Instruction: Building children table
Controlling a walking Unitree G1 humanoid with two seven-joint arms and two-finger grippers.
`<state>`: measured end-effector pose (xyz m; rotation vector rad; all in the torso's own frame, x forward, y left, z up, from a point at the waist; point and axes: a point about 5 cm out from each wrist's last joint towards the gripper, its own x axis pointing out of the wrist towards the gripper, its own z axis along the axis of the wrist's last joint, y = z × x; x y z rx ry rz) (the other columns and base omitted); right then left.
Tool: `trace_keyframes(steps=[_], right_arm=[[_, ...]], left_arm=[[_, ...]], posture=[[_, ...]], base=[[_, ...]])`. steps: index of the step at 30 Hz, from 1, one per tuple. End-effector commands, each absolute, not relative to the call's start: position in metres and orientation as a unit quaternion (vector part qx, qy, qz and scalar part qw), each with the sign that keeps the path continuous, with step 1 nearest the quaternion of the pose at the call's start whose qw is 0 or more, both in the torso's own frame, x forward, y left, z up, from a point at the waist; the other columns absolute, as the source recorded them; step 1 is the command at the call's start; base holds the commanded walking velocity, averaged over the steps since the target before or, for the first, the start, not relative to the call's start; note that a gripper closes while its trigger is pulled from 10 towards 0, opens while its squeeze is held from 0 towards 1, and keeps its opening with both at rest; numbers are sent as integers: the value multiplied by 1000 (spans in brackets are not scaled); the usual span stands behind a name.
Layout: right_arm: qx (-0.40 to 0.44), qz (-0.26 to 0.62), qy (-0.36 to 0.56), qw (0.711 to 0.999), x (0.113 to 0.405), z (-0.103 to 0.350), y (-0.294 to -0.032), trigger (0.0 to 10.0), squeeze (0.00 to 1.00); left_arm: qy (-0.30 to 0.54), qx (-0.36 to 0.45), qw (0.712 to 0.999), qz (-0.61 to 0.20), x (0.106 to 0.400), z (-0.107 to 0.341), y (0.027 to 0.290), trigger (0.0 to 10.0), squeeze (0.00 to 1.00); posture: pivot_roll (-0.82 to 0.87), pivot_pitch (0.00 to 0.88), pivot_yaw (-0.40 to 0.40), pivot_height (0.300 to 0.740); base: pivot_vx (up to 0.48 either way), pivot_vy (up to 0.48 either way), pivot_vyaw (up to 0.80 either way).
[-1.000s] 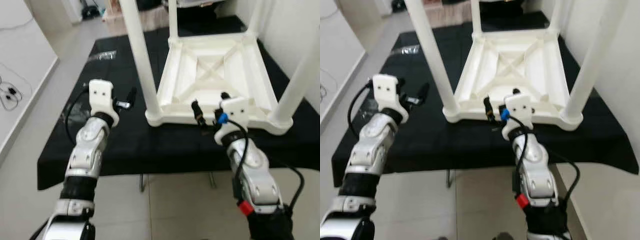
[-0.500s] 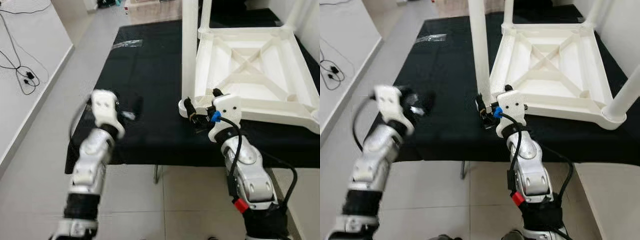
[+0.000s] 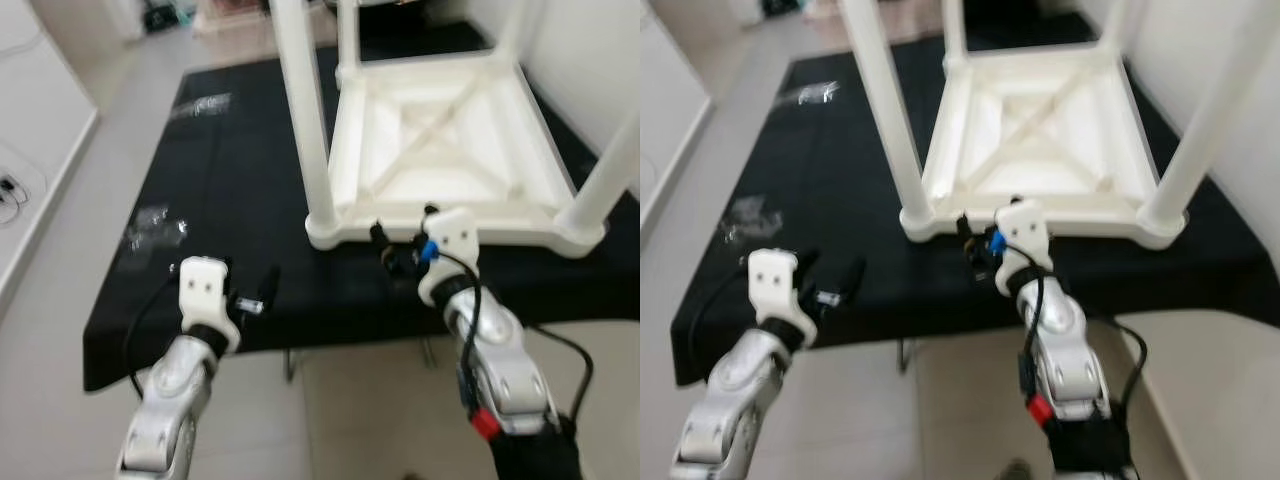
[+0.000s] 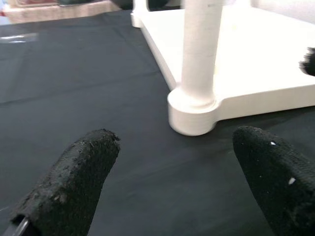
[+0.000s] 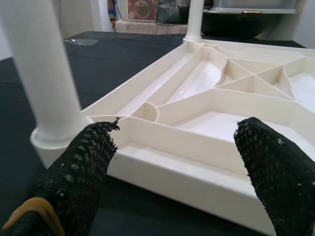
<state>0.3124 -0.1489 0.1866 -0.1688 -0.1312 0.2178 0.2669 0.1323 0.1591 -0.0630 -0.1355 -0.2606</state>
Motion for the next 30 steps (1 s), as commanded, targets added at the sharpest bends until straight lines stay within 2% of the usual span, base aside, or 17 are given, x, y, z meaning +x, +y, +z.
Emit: trace_keyframes(steps=[1,13,20,30], right_arm=[[-72,125,-62,988,312,184,-142,10000,0],[-71,119,-60,989,313,182,-141,10000,0],[-70,119,-63,988,313,182,-140,10000,0],[-70,119,-62,989,314,182,-139,10000,0]], left_arm=[[-53,-23,991,-122,265,155,137,10000,0],[-73,-15,987,-142,265,170,130,10000,0],[-103,-25,969,-223,261,190,105,10000,0],[-96,-21,961,-258,256,188,99,10000,0]], posture=[[-52,170,100,740],[-48,172,106,740],[-52,170,109,740],[-49,173,108,740]], base=[[289,0,-675],[294,0,0],[0,0,0],[0,0,0]])
